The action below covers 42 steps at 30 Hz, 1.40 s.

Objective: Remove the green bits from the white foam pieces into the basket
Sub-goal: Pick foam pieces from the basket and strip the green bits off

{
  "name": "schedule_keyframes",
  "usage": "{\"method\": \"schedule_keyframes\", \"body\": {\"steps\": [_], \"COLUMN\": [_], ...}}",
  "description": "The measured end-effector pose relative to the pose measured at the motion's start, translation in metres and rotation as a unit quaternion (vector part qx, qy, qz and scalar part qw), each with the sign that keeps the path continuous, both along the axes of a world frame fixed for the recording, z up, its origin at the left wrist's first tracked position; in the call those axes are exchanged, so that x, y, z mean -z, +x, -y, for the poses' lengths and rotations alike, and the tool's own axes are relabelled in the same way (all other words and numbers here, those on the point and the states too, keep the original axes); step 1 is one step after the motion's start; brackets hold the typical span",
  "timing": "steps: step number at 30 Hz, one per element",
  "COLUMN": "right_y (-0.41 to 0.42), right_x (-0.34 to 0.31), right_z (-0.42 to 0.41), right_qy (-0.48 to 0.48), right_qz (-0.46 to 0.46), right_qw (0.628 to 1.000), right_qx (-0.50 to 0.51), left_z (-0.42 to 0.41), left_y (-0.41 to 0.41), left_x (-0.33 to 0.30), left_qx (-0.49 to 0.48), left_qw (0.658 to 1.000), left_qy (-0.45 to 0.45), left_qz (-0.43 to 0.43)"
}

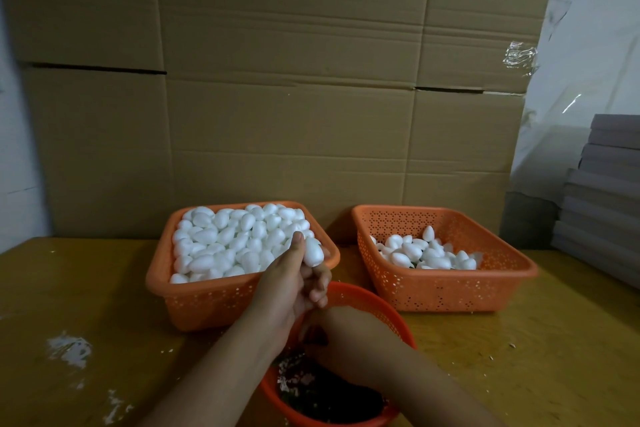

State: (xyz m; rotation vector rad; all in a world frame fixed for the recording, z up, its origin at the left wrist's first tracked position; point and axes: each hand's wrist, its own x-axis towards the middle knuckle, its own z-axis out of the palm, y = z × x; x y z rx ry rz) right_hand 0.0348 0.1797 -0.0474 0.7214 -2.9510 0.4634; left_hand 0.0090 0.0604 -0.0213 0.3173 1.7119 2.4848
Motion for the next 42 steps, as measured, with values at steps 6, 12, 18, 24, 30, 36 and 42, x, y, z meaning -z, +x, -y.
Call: {"method": "schedule_keyframes", "body": {"steps": [6,12,18,24,30,36,42], "right_y": [-0.002,-0.002,-0.006,-0.004,-0.003,0.001,0.006], "right_x": [-0.001,-0.010,-0.023,-0.033,-0.036,-0.040,-0.039], "right_z": [0.000,-0.003,-0.015,-0.015,-0.012,-0.008,-0.006], "right_qy": [-0.035,-0.085,-0.205,-0.348,-0.433,-0.493,-0.447], "right_qz": [-0.045,-0.029,-0.035,-0.082,-0.083,-0.082,-0.144], "right_qw": [0.997,0.993,0.971,0.931,0.896,0.866,0.883], "right_qx": [0.045,0.079,0.122,0.079,0.057,0.022,0.023], "left_z": [0.001,0.001,0.000,-0.002,-0.001,0.003,0.001], "left_y": [-0.003,-0.006,-0.007,-0.008,-0.012,-0.014,-0.009], "left_x": [0.001,0.001,0.004,0.004,0.003,0.004,-0.002], "left_qx": [-0.018,-0.029,-0.083,-0.112,-0.110,-0.100,-0.102], "left_qw": [0.999,0.999,0.996,0.991,0.993,0.995,0.994], "left_qy": [0.029,0.021,0.005,-0.031,-0.030,-0.012,0.014], "left_qz": [0.004,0.018,-0.021,-0.059,-0.041,-0.011,0.024]}}
